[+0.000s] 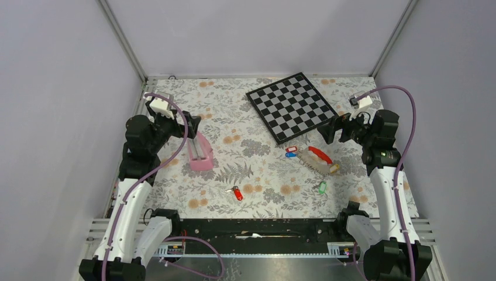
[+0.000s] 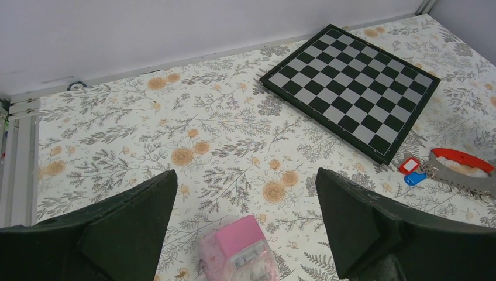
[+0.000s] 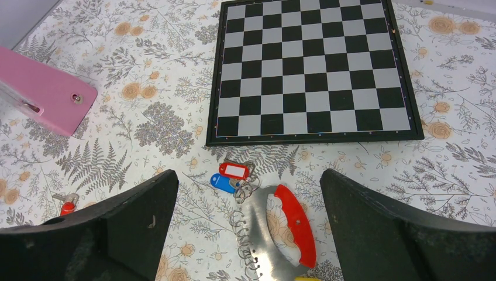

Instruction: Put the keys on the keyring

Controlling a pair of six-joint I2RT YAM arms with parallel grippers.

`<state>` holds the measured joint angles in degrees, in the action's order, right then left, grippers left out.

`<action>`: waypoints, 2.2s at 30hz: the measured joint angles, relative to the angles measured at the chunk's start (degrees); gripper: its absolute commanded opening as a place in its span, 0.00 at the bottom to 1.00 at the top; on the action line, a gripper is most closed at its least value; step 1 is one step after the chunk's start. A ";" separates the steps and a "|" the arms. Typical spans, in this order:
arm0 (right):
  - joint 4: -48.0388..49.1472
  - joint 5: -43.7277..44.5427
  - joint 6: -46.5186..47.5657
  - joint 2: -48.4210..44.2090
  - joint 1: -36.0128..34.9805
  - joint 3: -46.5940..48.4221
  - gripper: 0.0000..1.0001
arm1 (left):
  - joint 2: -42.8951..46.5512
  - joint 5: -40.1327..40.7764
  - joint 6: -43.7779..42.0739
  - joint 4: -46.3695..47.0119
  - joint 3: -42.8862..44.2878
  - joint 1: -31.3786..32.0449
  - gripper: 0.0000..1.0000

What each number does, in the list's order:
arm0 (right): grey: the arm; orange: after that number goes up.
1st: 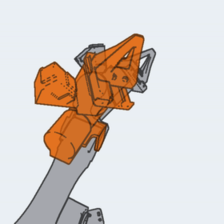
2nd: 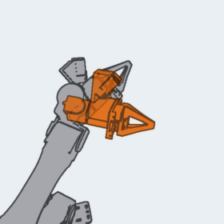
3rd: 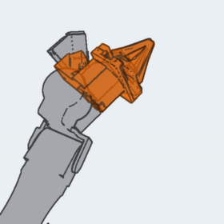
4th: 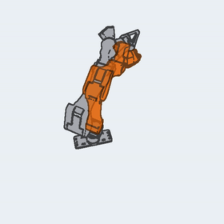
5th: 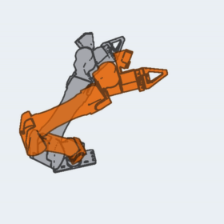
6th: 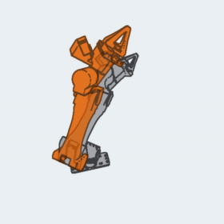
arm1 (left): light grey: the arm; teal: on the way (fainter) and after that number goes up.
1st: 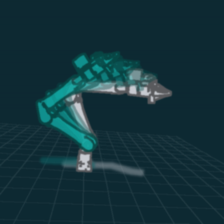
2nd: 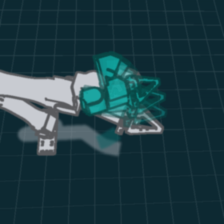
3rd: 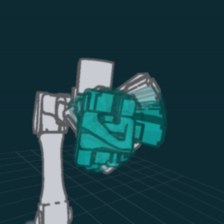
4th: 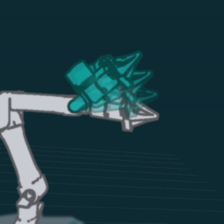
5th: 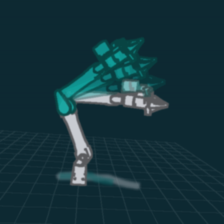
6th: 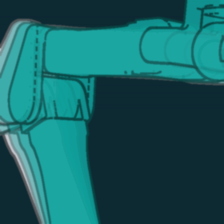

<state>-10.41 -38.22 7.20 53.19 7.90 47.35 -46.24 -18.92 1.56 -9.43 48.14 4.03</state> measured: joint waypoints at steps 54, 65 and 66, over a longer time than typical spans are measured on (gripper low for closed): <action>-0.02 -0.44 2.45 -0.20 0.11 -1.90 0.99 | -22.77 2.40 2.93 -30.73 9.27 0.31 0.99; -0.02 -0.46 2.69 0.00 0.11 -1.90 0.99 | -22.84 2.43 3.10 -29.44 9.25 0.96 0.72; -0.02 -0.48 2.71 0.00 0.11 -1.90 0.99 | -22.95 2.49 2.91 -29.40 9.25 0.96 0.68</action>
<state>-10.44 -38.70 9.91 53.19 8.01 45.45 -69.19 -16.43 4.47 -38.83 57.39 4.99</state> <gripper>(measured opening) 0.990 0.762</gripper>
